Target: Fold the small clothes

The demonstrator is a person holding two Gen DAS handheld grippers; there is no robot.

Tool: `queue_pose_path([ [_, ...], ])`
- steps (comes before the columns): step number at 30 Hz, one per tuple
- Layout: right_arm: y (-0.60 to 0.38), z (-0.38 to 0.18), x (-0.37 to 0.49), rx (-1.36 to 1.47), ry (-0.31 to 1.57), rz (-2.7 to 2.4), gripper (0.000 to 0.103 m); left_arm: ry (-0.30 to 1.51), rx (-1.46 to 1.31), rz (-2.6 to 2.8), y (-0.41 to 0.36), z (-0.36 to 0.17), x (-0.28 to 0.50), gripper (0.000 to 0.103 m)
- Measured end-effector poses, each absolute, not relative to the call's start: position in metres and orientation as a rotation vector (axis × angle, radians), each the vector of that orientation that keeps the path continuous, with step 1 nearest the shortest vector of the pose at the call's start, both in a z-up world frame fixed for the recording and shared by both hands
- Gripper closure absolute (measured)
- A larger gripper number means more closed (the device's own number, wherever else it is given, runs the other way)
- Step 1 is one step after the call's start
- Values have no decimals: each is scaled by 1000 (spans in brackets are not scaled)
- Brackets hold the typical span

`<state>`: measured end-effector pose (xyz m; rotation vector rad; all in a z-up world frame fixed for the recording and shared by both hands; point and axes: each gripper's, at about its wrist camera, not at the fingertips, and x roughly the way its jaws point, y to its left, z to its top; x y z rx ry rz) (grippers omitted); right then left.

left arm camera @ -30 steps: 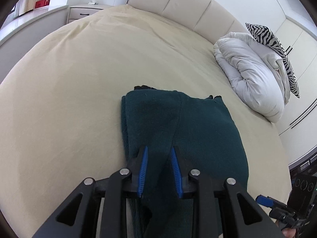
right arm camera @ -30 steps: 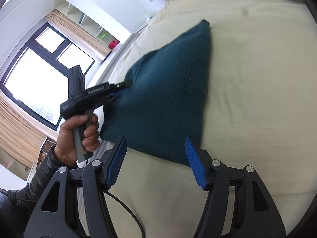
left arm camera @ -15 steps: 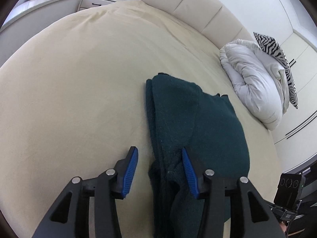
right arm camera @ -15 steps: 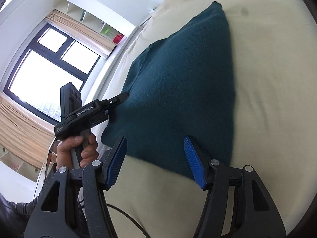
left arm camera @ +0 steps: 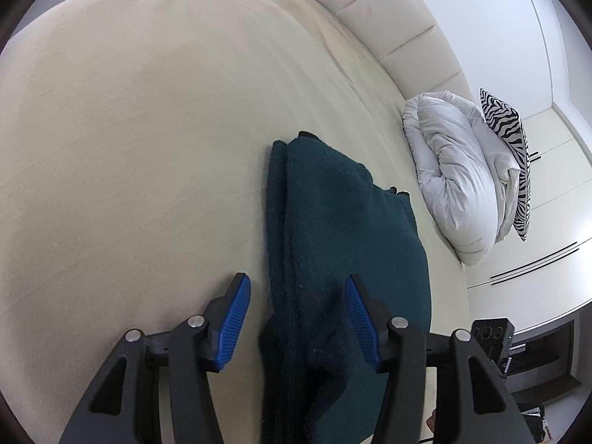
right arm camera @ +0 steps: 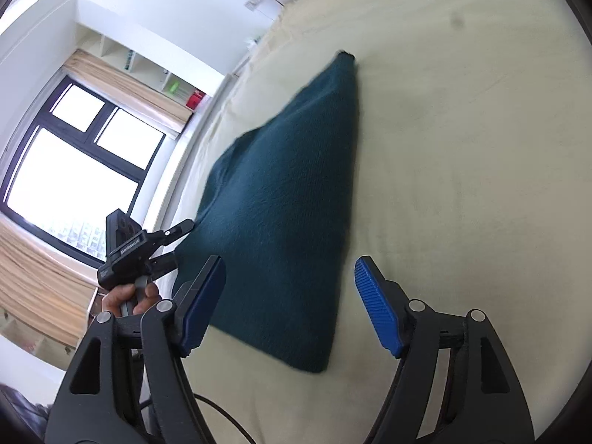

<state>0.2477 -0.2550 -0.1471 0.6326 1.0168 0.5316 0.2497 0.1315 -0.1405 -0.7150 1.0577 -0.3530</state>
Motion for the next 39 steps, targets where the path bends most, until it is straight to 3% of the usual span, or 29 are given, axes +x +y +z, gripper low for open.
queue_pose_path([
  [6, -263, -167, 273, 762, 1068, 565, 32, 1122, -766, -391, 124, -152, 273, 48],
  [11, -255, -167, 283, 747, 1104, 592, 34, 1137, -800, -389, 125, -159, 279, 57],
  [16, -246, -171, 295, 718, 1133, 564, 46, 1150, -767, -381, 116, -158, 281, 74],
  [22, -241, -159, 288, 671, 1111, 521, 60, 1119, -759, -371, 117, -142, 264, 80],
  [28, -239, -120, 242, 598, 1066, 525, 64, 1072, -668, -402, 102, -98, 211, 81],
  [39, -263, -59, 70, 526, 980, 565, 65, 1013, -532, -499, 56, -42, 75, 81],
])
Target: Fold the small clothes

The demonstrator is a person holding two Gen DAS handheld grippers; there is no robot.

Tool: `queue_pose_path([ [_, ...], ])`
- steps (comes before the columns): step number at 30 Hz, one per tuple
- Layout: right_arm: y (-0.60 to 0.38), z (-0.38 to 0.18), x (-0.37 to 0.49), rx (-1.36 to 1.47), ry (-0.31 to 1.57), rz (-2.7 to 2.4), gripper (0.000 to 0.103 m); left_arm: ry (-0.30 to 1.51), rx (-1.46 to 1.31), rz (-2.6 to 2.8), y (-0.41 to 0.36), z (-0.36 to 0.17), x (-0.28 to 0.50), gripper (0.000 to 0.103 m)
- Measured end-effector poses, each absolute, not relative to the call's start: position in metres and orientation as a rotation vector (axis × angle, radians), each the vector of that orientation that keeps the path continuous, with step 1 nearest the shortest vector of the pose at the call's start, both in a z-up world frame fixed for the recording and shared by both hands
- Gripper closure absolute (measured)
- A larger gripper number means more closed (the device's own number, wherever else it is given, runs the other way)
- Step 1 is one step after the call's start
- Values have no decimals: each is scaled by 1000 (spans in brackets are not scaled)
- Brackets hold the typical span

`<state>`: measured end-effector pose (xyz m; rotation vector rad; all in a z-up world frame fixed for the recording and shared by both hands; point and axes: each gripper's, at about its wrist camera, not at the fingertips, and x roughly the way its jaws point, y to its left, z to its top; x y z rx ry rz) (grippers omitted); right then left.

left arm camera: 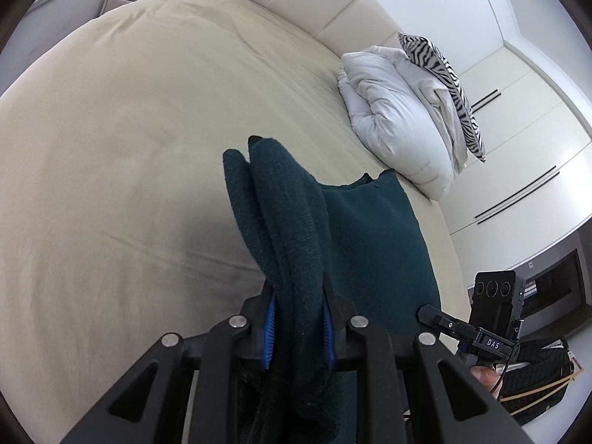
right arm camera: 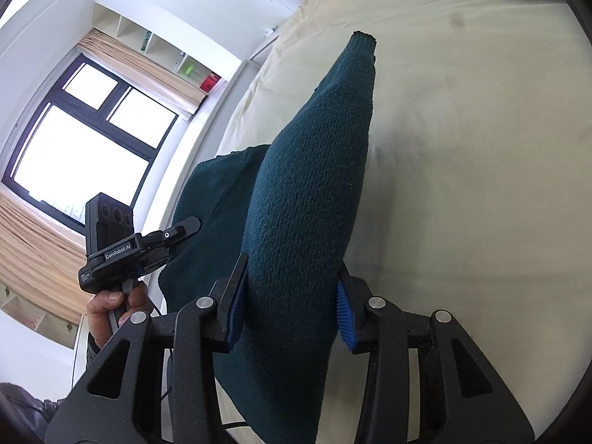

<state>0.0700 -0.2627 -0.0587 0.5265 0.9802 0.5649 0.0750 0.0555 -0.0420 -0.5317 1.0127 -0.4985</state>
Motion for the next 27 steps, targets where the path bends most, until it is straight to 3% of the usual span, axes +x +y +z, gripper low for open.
queue_pose_path([
  [5, -278, -63, 9, 545, 978, 561, 65, 1037, -557, -519, 42, -53, 38, 81],
  [11, -302, -109, -37, 610, 1027, 510, 65, 1152, -533, -468, 26, -108, 18, 80],
  [18, -327, -166, -52, 757, 1044, 508, 64, 1181, -584, -460, 37, -140, 14, 76],
  [27, -324, -169, -54, 749, 989, 517, 62, 1166, -658, -484, 46, -147, 15, 73],
])
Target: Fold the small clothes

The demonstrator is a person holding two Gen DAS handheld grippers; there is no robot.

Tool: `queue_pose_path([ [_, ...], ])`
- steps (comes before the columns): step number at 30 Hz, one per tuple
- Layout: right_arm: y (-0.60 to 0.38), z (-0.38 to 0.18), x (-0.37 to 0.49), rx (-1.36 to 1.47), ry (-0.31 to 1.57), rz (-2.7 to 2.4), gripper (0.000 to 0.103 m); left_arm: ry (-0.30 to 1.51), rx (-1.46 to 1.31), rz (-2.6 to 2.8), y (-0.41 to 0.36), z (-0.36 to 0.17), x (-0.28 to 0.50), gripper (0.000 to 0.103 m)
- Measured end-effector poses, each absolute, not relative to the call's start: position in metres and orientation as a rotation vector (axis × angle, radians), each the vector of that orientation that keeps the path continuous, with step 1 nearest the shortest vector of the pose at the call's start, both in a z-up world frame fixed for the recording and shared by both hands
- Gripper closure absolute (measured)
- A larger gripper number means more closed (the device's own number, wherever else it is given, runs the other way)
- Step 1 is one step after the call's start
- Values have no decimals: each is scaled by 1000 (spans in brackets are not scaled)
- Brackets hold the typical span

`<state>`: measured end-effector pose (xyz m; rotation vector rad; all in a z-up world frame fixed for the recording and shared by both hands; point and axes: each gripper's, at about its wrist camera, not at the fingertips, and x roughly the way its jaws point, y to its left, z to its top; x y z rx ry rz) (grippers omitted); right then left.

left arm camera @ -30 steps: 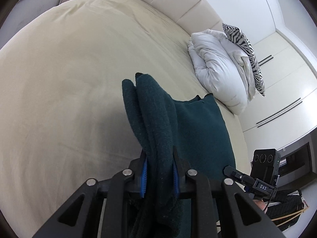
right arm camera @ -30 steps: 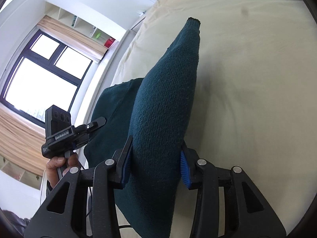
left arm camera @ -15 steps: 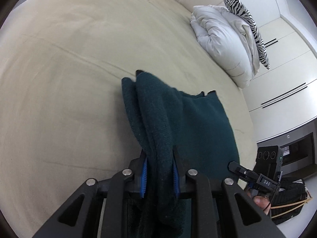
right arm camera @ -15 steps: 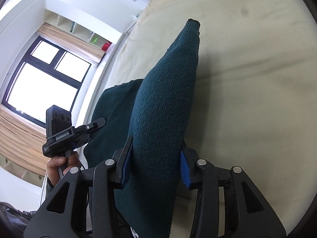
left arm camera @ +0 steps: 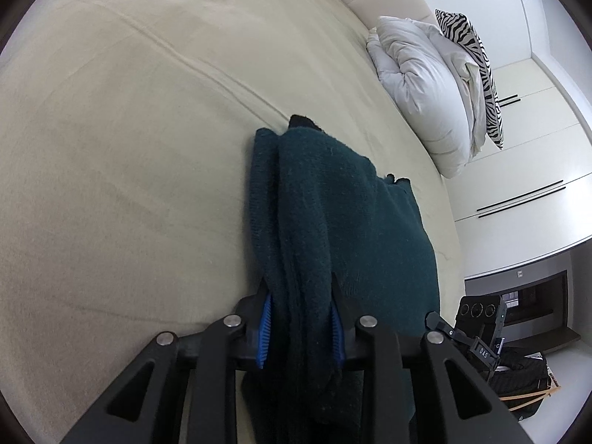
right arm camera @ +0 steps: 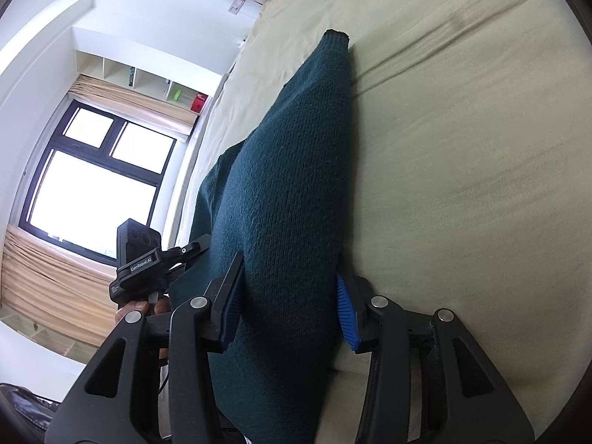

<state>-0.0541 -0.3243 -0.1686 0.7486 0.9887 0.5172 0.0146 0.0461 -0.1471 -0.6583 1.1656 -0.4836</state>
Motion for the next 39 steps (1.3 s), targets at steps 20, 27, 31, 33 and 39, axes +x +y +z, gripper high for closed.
queue_pose_path([
  [20, -297, -77, -100, 401, 835, 382, 50, 1058, -326, -511, -34, -100, -20, 60],
  [27, -286, -111, -86, 423, 965, 327, 50, 1066, -465, -541, -7, -128, -17, 83],
  [31, -291, -112, -92, 439, 954, 312, 50, 1041, -466, -521, -4, -118, -22, 79],
  [33, -290, -103, -94, 385, 932, 282, 50, 1002, -430, -489, -4, -105, -28, 69],
  [39, -299, -59, -111, 258, 778, 156, 50, 726, -228, -330, 1, -39, -61, 30],
])
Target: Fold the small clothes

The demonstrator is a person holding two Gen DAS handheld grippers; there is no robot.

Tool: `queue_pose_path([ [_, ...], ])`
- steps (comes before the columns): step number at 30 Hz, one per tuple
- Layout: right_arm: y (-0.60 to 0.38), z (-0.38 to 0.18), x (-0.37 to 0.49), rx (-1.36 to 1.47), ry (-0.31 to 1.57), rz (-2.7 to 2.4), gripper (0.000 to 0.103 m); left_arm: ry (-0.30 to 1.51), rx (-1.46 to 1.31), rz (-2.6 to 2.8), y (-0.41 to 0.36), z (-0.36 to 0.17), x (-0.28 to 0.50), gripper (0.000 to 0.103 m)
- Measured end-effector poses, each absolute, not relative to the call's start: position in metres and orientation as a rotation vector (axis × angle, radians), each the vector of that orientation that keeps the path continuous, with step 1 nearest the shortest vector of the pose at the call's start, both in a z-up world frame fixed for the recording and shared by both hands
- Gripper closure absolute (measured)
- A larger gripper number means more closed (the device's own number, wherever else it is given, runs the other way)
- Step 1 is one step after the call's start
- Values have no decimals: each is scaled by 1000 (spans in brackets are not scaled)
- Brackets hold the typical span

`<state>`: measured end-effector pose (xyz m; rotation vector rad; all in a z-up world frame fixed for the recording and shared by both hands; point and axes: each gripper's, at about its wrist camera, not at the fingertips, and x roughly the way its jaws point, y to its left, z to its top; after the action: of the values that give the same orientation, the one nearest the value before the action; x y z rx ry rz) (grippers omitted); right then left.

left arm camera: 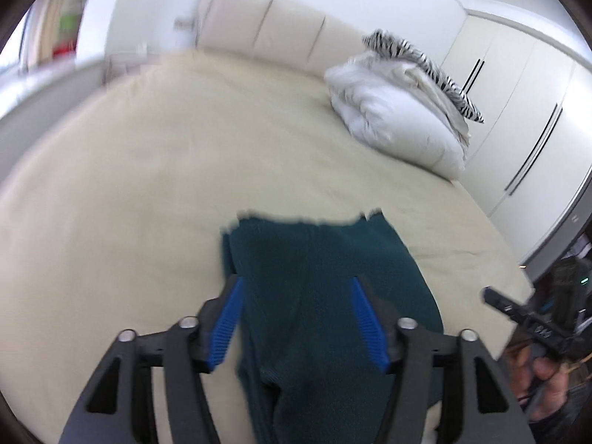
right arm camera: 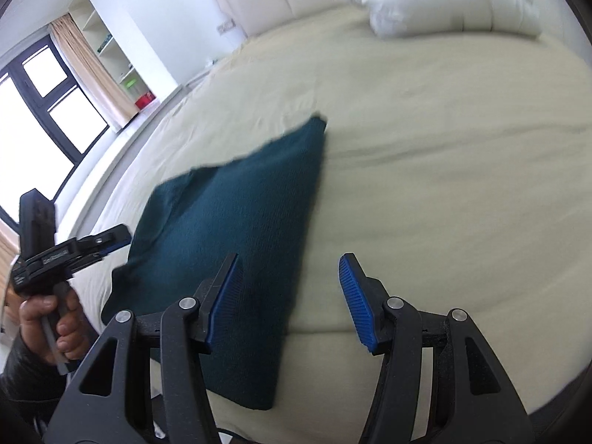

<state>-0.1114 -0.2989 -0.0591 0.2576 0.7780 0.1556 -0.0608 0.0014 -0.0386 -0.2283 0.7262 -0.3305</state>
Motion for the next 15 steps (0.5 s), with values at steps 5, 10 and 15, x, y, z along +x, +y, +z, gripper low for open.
queue_pose_path([
  [5, -286, 6, -144, 102, 524, 41, 29, 405, -56, -185, -4, 21, -104, 0],
  [10, -263, 57, -186, -19, 196, -106, 0, 238, 43, -90, -14, 60, -133, 0],
  [15, -255, 87, -196, -1, 193, -15, 0, 173, 42, -9, -11, 93, -153, 0],
])
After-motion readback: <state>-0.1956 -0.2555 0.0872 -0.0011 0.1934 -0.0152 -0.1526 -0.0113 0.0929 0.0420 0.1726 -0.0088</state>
